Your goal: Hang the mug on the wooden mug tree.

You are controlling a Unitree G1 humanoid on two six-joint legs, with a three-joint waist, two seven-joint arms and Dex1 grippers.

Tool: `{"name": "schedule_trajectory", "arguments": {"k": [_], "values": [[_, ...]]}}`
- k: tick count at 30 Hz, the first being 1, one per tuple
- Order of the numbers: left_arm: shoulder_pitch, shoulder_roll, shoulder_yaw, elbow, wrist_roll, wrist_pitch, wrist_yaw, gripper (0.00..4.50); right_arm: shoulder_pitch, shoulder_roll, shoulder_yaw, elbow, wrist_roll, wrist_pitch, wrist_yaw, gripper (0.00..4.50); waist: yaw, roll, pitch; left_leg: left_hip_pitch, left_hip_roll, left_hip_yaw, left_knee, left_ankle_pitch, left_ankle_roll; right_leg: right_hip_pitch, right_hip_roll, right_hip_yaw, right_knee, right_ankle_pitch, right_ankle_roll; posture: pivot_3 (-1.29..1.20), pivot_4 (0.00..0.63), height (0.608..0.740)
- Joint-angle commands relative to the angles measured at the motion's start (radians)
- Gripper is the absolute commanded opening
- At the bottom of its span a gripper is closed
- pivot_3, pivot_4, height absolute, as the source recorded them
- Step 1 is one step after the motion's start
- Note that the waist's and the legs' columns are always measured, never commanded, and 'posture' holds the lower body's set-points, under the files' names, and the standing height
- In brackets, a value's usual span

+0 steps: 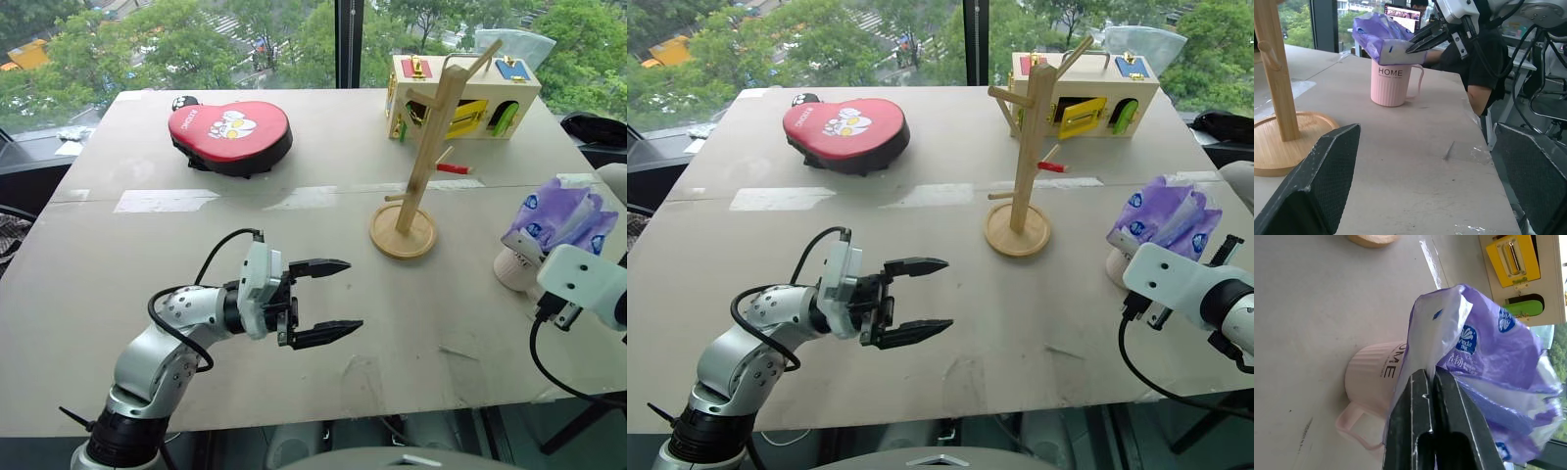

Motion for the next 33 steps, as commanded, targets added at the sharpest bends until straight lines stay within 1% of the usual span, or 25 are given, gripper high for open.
{"name": "schedule_trajectory", "arguments": {"k": [1, 4, 6, 10, 14, 18, 25, 27, 30, 33], "values": [[-0.027, 0.007, 0.023, 0.045, -0.006, -0.039, -0.043, 4.50, -0.066, 0.005, -0.077, -0.018, 0.020, 0.038, 0.018, 0.13, -0.001, 0.000, 0.000, 0.000, 0.000, 0.000, 0.000, 0.000, 0.000, 0.000, 0.000, 0.000, 0.000, 0.000, 0.000, 0.00, 0.150, 0.740], [-0.031, 0.005, 0.025, 0.066, -0.004, -0.055, -0.061, 4.50, -0.135, -0.004, -0.124, 0.014, 0.031, 0.062, 0.022, 0.13, -0.001, 0.000, 0.000, 0.000, 0.000, 0.000, 0.000, 0.000, 0.000, 0.000, 0.000, 0.000, 0.000, 0.000, 0.000, 0.00, 0.150, 0.740], [-0.024, 0.006, 0.028, 0.065, -0.005, -0.063, -0.067, 4.50, -0.176, -0.019, -0.159, 0.072, 0.022, 0.059, 0.016, 0.13, -0.001, 0.000, 0.000, 0.000, 0.000, 0.001, 0.000, 0.000, 0.000, 0.000, 0.000, 0.001, 0.000, 0.000, 0.000, 0.00, 0.150, 0.740], [-0.006, 0.005, 0.030, 0.041, -0.010, -0.069, -0.062, 4.50, -0.206, -0.054, -0.180, 0.261, -0.026, -0.049, -0.014, 0.13, 0.000, 0.000, 0.000, 0.000, 0.000, 0.001, 0.000, 0.000, 0.000, 0.000, 0.000, 0.000, 0.000, 0.000, 0.000, 0.00, 0.150, 0.740], [0.018, 0.003, 0.035, 0.008, -0.007, -0.074, -0.047, 4.50, -0.248, -0.067, -0.141, 0.490, -0.047, -0.191, -0.061, 0.13, -0.002, 0.000, 0.000, 0.000, 0.000, 0.002, 0.000, 0.000, 0.000, 0.000, 0.000, 0.001, 0.000, 0.000, 0.000, 0.00, 0.150, 0.740], [0.049, 0.004, 0.051, -0.031, -0.010, -0.073, -0.014, 4.50, -0.322, -0.065, -0.104, 0.618, -0.030, -0.268, -0.076, 0.13, -0.005, 0.002, 0.001, 0.000, 0.000, 0.002, 0.000, 0.000, 0.000, -0.001, 0.001, 0.002, 0.000, 0.000, 0.000, 0.00, 0.150, 0.740], [0.040, -0.010, 0.022, -0.037, 0.007, -0.068, 0.028, 4.50, -0.427, -0.107, 0.011, 0.889, -0.099, -0.471, -0.151, 0.13, -0.002, 0.002, 0.001, 0.001, 0.001, 0.003, 0.000, 0.000, 0.000, -0.001, 0.001, 0.003, 0.000, 0.000, 0.000, 0.00, 0.150, 0.740], [0.038, -0.014, 0.015, -0.040, 0.010, -0.069, 0.039, 4.50, -0.454, -0.084, 0.061, 0.959, -0.096, -0.505, -0.149, 0.13, -0.003, 0.002, 0.001, 0.001, 0.001, 0.004, 0.000, 0.000, 0.000, -0.001, 0.001, 0.003, 0.000, 0.000, 0.000, 0.00, 0.150, 0.740], [0.037, -0.023, 0.000, -0.050, 0.014, -0.068, 0.056, 4.50, -0.455, -0.028, 0.139, 1.054, -0.086, -0.545, -0.138, 0.13, -0.003, 0.001, 0.000, 0.001, 0.001, 0.004, 0.000, 0.000, 0.000, 0.000, 0.002, 0.003, 0.000, 0.000, 0.000, 0.00, 0.150, 0.740], [0.042, -0.027, -0.010, -0.065, 0.019, -0.067, 0.068, 4.50, -0.451, 0.058, 0.150, 1.117, -0.023, -0.570, -0.130, 0.13, -0.002, 0.002, 0.000, 0.001, 0.001, 0.004, 0.000, 0.000, 0.000, 0.000, 0.002, 0.003, 0.000, 0.000, 0.000, 0.00, 0.150, 0.740]]}}
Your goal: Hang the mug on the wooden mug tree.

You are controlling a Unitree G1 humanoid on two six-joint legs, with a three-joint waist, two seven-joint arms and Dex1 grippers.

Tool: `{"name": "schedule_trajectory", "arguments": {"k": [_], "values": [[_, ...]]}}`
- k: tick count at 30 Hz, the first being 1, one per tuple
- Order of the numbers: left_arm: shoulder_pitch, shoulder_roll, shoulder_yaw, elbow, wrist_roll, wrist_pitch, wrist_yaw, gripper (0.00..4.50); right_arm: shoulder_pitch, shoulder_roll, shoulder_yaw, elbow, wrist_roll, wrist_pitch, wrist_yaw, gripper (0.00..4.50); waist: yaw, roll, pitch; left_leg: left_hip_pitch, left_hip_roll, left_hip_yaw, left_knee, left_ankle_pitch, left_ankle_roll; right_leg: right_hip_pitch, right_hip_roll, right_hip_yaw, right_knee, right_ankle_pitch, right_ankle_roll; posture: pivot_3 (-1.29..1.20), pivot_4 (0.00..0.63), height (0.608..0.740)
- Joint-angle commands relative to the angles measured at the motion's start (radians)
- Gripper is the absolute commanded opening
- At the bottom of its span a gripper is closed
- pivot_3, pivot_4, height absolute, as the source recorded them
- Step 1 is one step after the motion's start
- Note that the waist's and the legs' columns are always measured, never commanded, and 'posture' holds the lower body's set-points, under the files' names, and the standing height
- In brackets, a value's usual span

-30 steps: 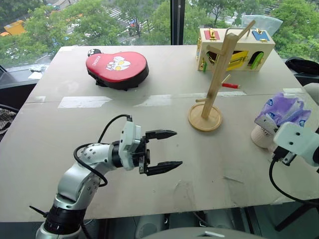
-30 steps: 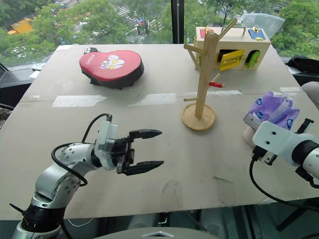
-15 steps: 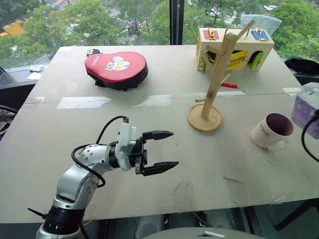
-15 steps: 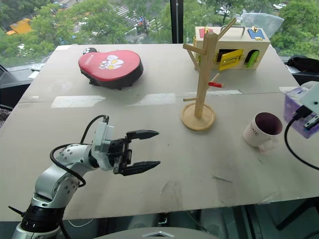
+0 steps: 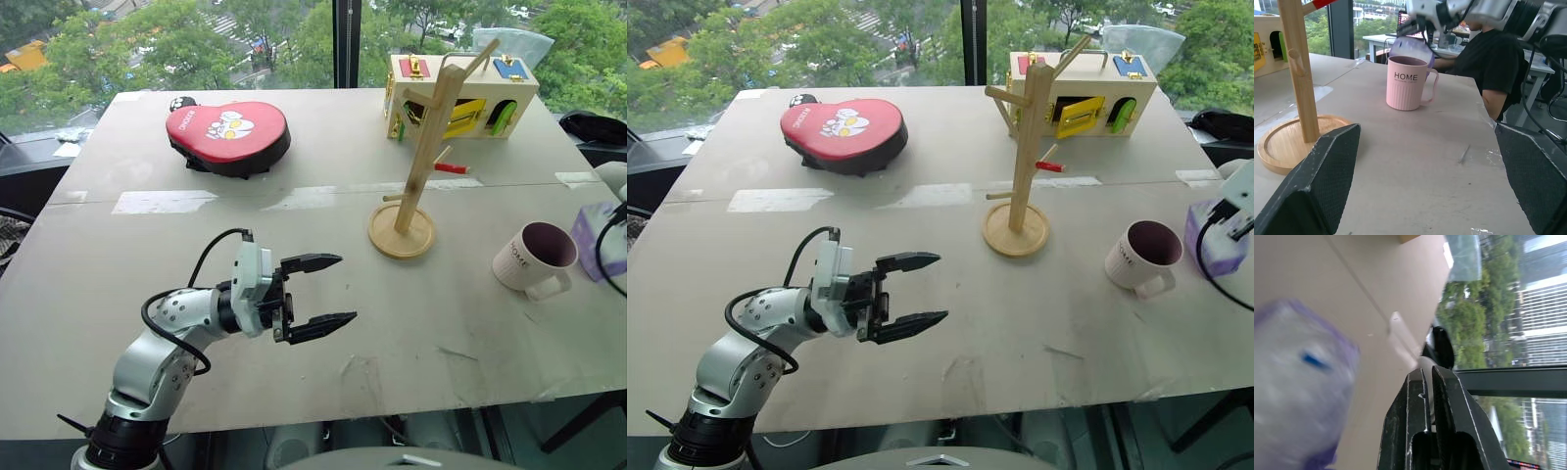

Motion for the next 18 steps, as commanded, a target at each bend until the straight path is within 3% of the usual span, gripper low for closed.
{"name": "schedule_trajectory", "arguments": {"k": [1, 3, 6, 10, 12, 15, 18], "values": [[0.004, -0.005, -0.012, -0.055, 0.001, -0.011, 0.014, 4.50, 0.001, 0.045, -0.006, 0.047, 0.061, -0.023, 0.018, 0.13, -0.001, 0.001, 0.000, 0.000, 0.000, 0.000, 0.000, 0.000, 0.000, 0.000, 0.000, 0.000, 0.000, 0.000, 0.000, 0.00, 0.150, 0.740], [-0.001, 0.000, -0.003, -0.051, -0.007, -0.008, 0.012, 4.50, 0.012, 0.035, -0.025, 0.043, 0.098, -0.019, 0.065, 0.13, -0.001, 0.005, 0.000, 0.000, 0.000, 0.001, 0.000, 0.000, 0.000, 0.000, 0.000, 0.001, 0.000, 0.000, 0.000, 0.00, 0.150, 0.740], [-0.018, 0.007, 0.008, -0.026, -0.016, -0.005, 0.001, 4.50, 0.067, 0.008, -0.120, -0.044, 0.167, 0.011, 0.108, 0.89, 0.001, 0.005, 0.000, 0.001, 0.000, 0.000, 0.000, 0.000, 0.000, 0.000, 0.000, 0.001, 0.001, 0.000, 0.000, 0.00, 0.150, 0.740], [-0.019, 0.007, 0.008, -0.023, -0.018, -0.003, -0.003, 4.50, 0.150, 0.013, -0.277, -0.178, 0.253, 0.105, 0.136, 2.75, 0.001, 0.005, 0.000, 0.000, 0.000, 0.000, 0.000, 0.000, 0.000, 0.000, 0.000, 0.000, 0.001, 0.000, 0.000, 0.00, 0.150, 0.740], [-0.013, 0.009, 0.012, -0.028, -0.020, -0.002, -0.006, 4.50, 0.238, 0.042, -0.413, -0.322, 0.366, 0.249, 0.208, 3.63, 0.003, 0.006, 0.000, 0.000, 0.000, 0.000, 0.000, 0.000, 0.000, 0.000, 0.000, 0.000, 0.001, 0.000, 0.000, 0.00, 0.150, 0.740], [0.001, 0.017, 0.021, -0.037, -0.027, 0.002, -0.012, 4.50, 0.410, 0.112, -0.586, -0.579, 0.530, 0.487, 0.283, 3.63, 0.007, 0.005, 0.000, 0.000, 0.000, -0.002, -0.001, 0.000, 0.000, 0.001, 0.000, -0.001, 0.000, 0.000, 0.000, 0.00, 0.150, 0.740], [0.012, 0.026, 0.024, -0.045, -0.033, 0.004, -0.016, 4.50, 0.502, 0.196, -0.643, -0.771, 0.620, 0.632, 0.238, 3.63, 0.003, 0.005, 0.000, 0.001, 0.001, -0.004, -0.001, 0.000, 0.000, 0.002, 0.000, -0.002, -0.001, 0.000, 0.000, 0.00, 0.150, 0.740]]}}
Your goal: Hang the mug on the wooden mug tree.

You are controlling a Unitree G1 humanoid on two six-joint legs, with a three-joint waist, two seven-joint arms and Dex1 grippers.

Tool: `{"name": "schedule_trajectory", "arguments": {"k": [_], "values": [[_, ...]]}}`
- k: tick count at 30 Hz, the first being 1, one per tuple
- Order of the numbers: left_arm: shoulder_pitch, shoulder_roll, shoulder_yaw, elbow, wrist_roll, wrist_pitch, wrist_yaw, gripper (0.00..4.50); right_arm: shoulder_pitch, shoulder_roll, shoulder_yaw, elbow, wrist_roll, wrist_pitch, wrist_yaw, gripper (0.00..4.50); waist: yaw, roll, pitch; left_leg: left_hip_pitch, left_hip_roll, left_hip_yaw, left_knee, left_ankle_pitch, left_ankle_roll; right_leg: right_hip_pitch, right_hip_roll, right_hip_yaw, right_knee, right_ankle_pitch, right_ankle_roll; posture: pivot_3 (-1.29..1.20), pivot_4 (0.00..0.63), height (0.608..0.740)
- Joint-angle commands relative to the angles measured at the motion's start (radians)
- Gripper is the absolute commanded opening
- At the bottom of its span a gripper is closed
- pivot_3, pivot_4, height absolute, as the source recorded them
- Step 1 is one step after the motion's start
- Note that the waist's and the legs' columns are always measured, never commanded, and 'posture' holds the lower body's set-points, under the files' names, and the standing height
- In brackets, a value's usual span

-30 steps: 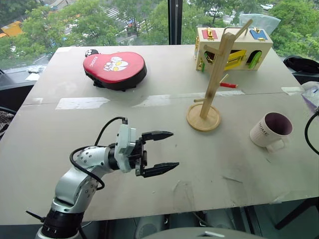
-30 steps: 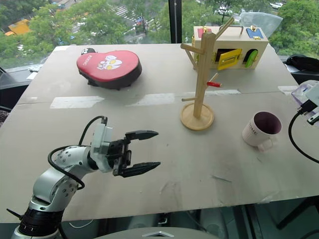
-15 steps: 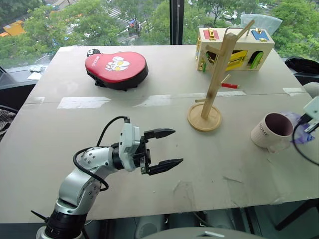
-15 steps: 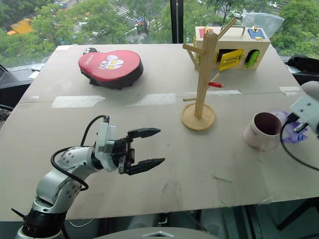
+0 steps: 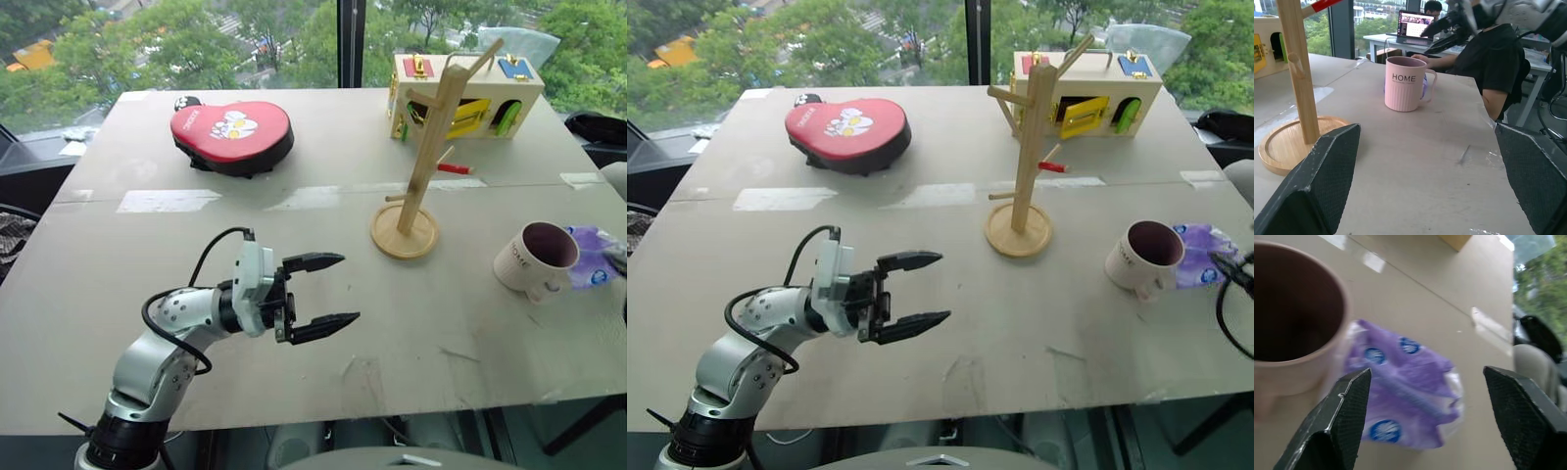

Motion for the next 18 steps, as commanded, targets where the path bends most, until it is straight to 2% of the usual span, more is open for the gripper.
{"name": "schedule_trajectory", "arguments": {"k": [1, 3, 6, 11, 18], "values": [[0.011, 0.014, 0.017, -0.042, -0.021, -0.006, -0.009, 4.50, 0.067, 0.105, -0.073, -0.258, 0.110, 0.173, -0.077, 3.63, -0.005, -0.001, 0.000, 0.001, 0.000, 0.000, 0.000, 0.000, 0.000, 0.001, 0.000, 0.000, 0.000, 0.000, 0.000, 0.00, 0.150, 0.740], [-0.012, 0.019, 0.017, -0.019, -0.027, 0.001, -0.020, 4.50, 0.097, 0.200, -0.024, -0.390, 0.118, 0.227, -0.175, 3.63, -0.006, -0.001, -0.001, 0.002, 0.000, 0.000, 0.000, -0.002, 0.004, 0.001, 0.000, 0.001, 0.000, 0.000, 0.000, 0.00, 0.150, 0.740], [-0.039, 0.022, 0.014, 0.011, -0.030, 0.009, -0.039, 4.50, 0.049, 0.326, 0.079, -0.475, 0.074, 0.300, -0.366, 3.63, -0.007, -0.001, -0.001, 0.003, 0.000, 0.000, 0.000, -0.003, 0.004, 0.001, 0.000, 0.001, 0.001, -0.002, -0.002, 0.00, 0.150, 0.740], [-0.061, 0.020, 0.001, 0.025, -0.027, 0.014, -0.058, 4.50, 0.043, 0.378, 0.285, -0.445, -0.091, 0.249, -0.549, 3.63, -0.004, -0.001, -0.002, 0.002, -0.001, 0.002, 0.000, 0.000, 0.000, 0.000, -0.001, 0.002, 0.001, -0.002, -0.004, 0.00, 0.150, 0.740], [-0.031, 0.024, 0.007, -0.008, -0.026, 0.012, -0.053, 4.50, 0.005, 0.433, 0.379, -0.328, -0.225, 0.159, -0.693, 3.63, -0.005, -0.001, -0.002, -0.001, -0.002, 0.002, 0.000, 0.000, 0.000, -0.003, 0.000, 0.003, 0.001, -0.001, 0.000, 0.00, 0.150, 0.740]]}}
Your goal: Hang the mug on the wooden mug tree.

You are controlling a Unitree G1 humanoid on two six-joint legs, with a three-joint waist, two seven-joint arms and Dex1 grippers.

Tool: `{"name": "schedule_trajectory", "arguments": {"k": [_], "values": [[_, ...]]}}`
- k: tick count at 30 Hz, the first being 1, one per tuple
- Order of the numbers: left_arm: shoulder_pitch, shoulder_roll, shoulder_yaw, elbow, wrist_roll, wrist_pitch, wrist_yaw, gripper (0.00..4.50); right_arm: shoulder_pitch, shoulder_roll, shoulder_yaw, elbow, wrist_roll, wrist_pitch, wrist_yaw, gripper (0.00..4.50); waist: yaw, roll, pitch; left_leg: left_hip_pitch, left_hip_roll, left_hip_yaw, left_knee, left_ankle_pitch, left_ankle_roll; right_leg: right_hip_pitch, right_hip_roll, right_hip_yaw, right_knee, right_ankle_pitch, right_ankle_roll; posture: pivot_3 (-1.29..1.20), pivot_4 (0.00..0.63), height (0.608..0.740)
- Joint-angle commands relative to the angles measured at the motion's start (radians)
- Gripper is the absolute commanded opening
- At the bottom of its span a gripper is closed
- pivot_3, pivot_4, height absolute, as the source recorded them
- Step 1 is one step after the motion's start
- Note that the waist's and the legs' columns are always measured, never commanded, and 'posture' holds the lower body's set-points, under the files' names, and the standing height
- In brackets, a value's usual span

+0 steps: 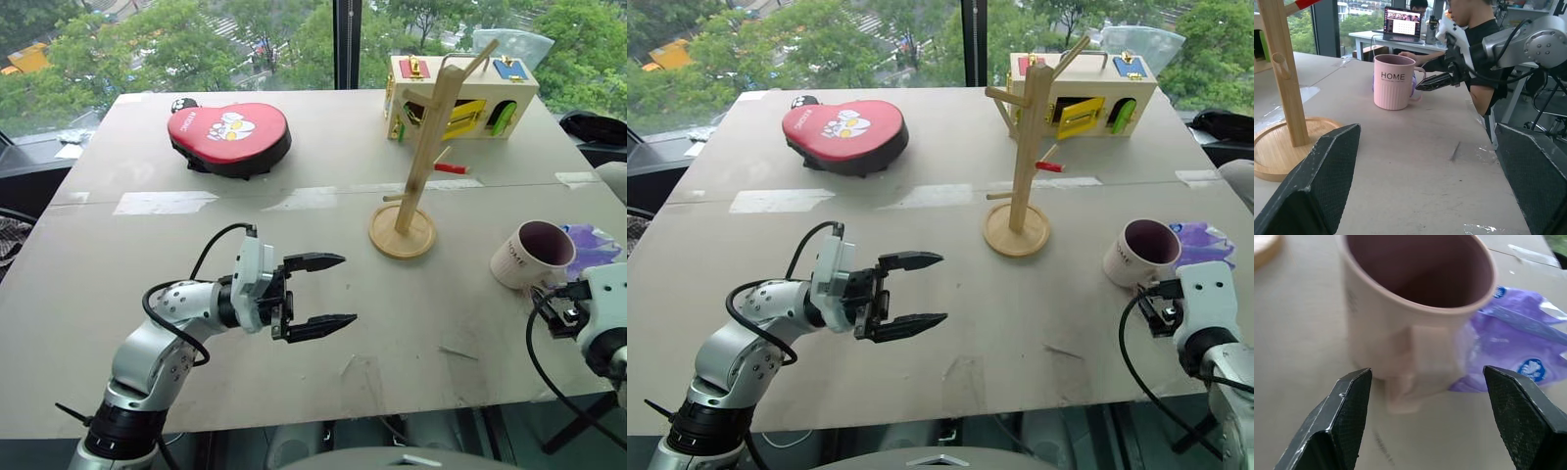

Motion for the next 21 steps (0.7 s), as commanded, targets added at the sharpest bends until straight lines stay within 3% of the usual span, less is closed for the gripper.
{"name": "schedule_trajectory", "arguments": {"k": [1, 14, 17, 20, 21], "values": [[0.024, 0.008, 0.015, -0.049, -0.015, -0.010, -0.001, 4.50, 0.000, 0.023, 0.017, 0.002, -0.065, -0.057, -0.061, 3.63, -0.001, 0.000, 0.000, 0.000, 0.000, 0.000, 0.000, 0.000, 0.000, 0.000, 0.000, 0.000, 0.000, 0.000, 0.000, 0.00, 0.150, 0.740], [0.023, 0.000, 0.019, -0.029, -0.010, -0.021, 0.003, 4.50, -0.035, 0.121, 0.083, 0.082, -0.160, -0.147, -0.154, 3.63, -0.001, 0.000, 0.000, 0.000, 0.001, 0.000, 0.000, 0.000, 0.000, -0.001, 0.001, 0.000, 0.000, 0.000, 0.000, 0.00, 0.150, 0.740], [0.043, 0.006, 0.025, -0.054, -0.019, -0.018, 0.005, 4.50, -0.048, 0.139, 0.105, 0.111, -0.167, -0.173, -0.158, 2.88, -0.001, 0.000, 0.000, 0.000, 0.001, 0.000, 0.000, 0.000, 0.000, -0.001, 0.001, 0.000, 0.000, 0.000, 0.000, 0.00, 0.150, 0.740], [0.021, 0.012, 0.031, -0.028, -0.023, -0.015, -0.007, 4.50, -0.048, 0.141, 0.109, 0.116, -0.171, -0.186, -0.154, 1.32, 0.001, 0.000, 0.000, 0.000, 0.001, 0.000, 0.000, 0.000, 0.000, -0.001, 0.001, 0.000, 0.000, 0.000, 0.000, 0.00, 0.150, 0.740], [0.013, 0.011, 0.032, -0.021, -0.025, -0.014, -0.008, 4.50, -0.046, 0.138, 0.108, 0.116, -0.174, -0.191, -0.152, 1.03, 0.001, 0.000, 0.000, 0.000, 0.001, 0.000, 0.000, 0.000, 0.000, -0.001, 0.001, 0.000, 0.000, 0.000, 0.000, 0.00, 0.150, 0.740]]}}
